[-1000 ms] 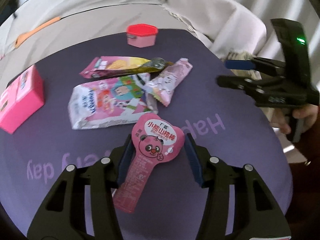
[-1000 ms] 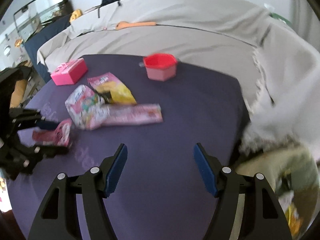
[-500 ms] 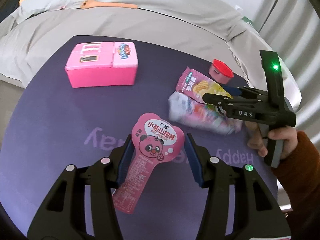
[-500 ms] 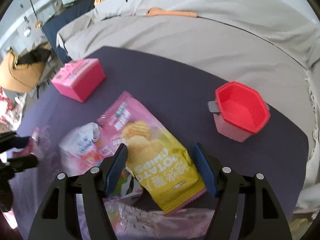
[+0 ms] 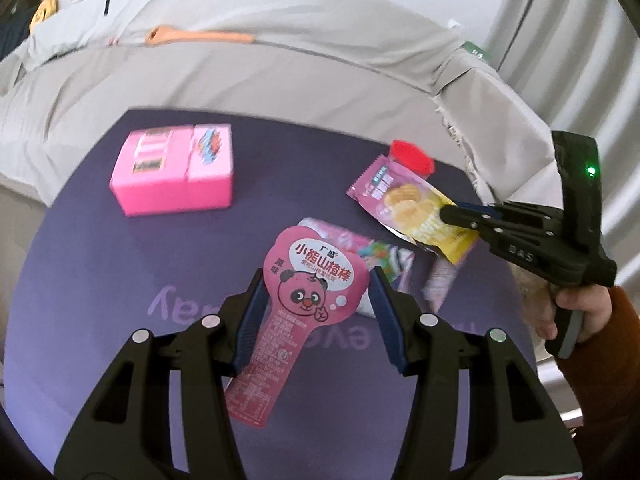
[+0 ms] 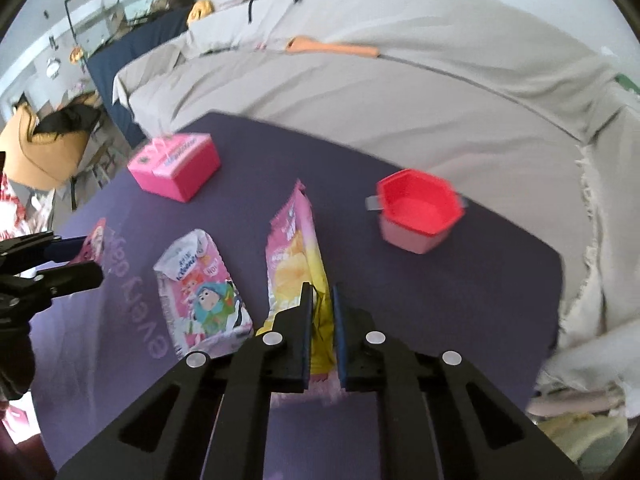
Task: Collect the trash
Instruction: 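Carry the lollipop card with the left gripper while the right gripper carries the chip bag to the bag, then lower the lollipop card into the trash bag and open the left gripper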
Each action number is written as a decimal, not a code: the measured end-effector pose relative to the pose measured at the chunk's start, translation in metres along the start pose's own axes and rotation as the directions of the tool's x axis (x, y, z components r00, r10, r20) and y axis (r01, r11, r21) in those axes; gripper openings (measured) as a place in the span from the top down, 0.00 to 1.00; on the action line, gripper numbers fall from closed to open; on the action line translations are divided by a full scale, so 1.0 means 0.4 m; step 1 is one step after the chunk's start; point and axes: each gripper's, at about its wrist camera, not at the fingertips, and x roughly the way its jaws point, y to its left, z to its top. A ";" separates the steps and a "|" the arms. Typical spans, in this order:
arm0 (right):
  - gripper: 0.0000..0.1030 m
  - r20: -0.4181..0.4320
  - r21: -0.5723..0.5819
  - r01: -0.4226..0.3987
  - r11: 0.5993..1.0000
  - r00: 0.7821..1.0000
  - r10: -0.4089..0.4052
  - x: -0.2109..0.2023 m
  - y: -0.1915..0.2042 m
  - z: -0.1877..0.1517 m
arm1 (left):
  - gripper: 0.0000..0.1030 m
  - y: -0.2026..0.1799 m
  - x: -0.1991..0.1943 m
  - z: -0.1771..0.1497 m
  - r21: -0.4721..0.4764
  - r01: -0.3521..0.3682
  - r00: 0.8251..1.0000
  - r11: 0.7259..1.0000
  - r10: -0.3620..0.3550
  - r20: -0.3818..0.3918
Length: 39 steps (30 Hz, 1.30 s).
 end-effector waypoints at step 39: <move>0.89 0.244 0.400 0.326 0.857 0.863 -0.442 -0.721 -0.470 -0.537 | 0.53 -0.897 -0.041 0.008 0.455 0.279 0.947 0.845 -0.322 0.017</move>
